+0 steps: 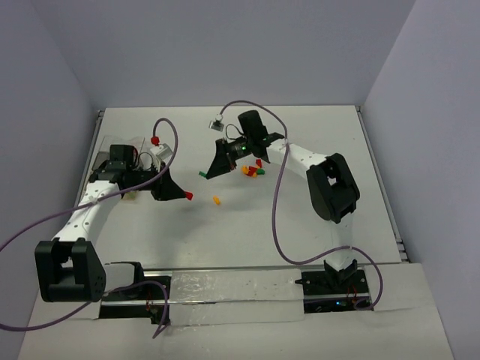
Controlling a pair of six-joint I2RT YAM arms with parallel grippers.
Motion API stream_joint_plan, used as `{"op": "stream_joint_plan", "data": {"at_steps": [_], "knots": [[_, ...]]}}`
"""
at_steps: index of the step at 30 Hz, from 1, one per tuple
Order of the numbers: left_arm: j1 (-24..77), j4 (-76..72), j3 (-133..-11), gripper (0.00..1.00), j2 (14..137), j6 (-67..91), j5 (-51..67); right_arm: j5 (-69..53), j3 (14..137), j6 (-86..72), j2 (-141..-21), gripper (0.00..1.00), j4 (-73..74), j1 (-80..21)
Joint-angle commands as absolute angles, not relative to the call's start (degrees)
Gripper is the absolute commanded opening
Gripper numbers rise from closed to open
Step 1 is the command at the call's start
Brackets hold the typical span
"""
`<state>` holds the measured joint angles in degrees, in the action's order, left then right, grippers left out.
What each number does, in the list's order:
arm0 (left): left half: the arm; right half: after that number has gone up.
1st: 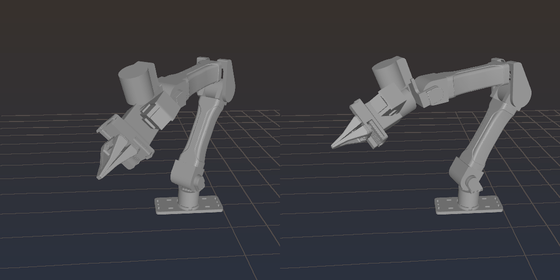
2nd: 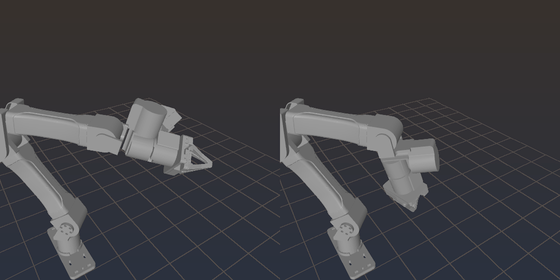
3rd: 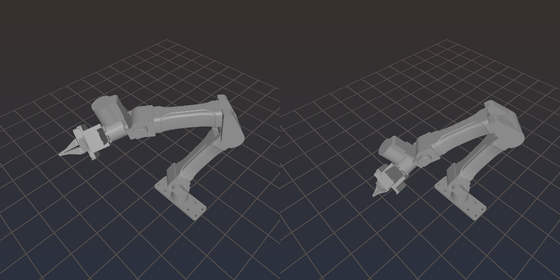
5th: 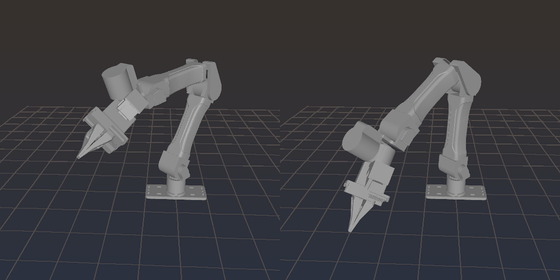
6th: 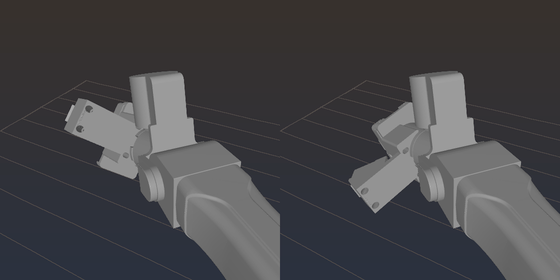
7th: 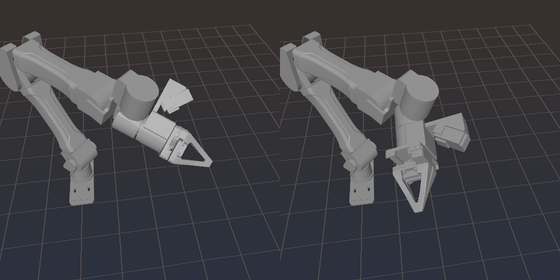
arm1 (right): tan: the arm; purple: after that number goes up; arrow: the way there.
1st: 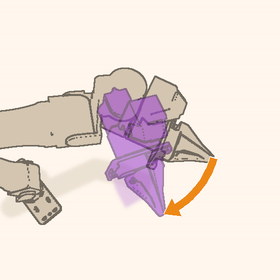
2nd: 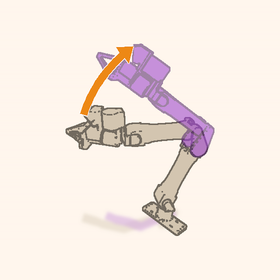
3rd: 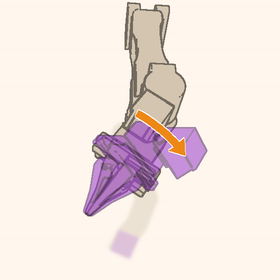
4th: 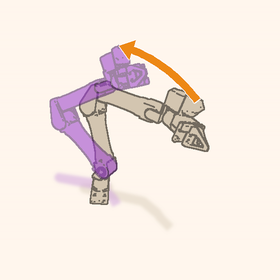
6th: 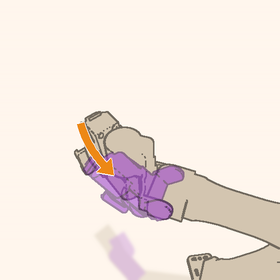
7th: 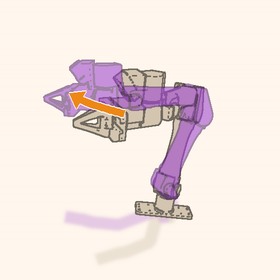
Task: Sort the legos into containers by color
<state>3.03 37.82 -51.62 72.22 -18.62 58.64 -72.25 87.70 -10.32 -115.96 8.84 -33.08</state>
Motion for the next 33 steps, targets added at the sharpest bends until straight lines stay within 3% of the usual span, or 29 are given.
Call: {"op": "stream_joint_plan", "data": {"at_steps": [1,4,7,14,33], "knots": [[2.86,38.01,-52.7,0.0,72.32,-21.45,54.66,-71.8,87.51,-20.06,-111.74,0.0,-4.78,-30.11],[0.57,36.18,-53.36,0.0,72.47,-18.39,53.34,-70.42,87.69,-19.19,-111.41,0.0,-3.93,-29.6],[-3.59,27.24,-54.66,0.0,72.07,-6.92,40.65,-64.59,88.58,-13.55,-110.84,0.0,2.38,-29.24],[-7.64,16.97,-62.92,0.0,77.26,-0.53,12.07,-55.56,89.38,-6.16,-109.34,0.0,8.87,-29.27],[-9.32,16.61,-89.73,0.09,107.4,5.27,3.78,-49.92,90.0,1.49,-108.63,0.0,14.76,-29.53]]}}
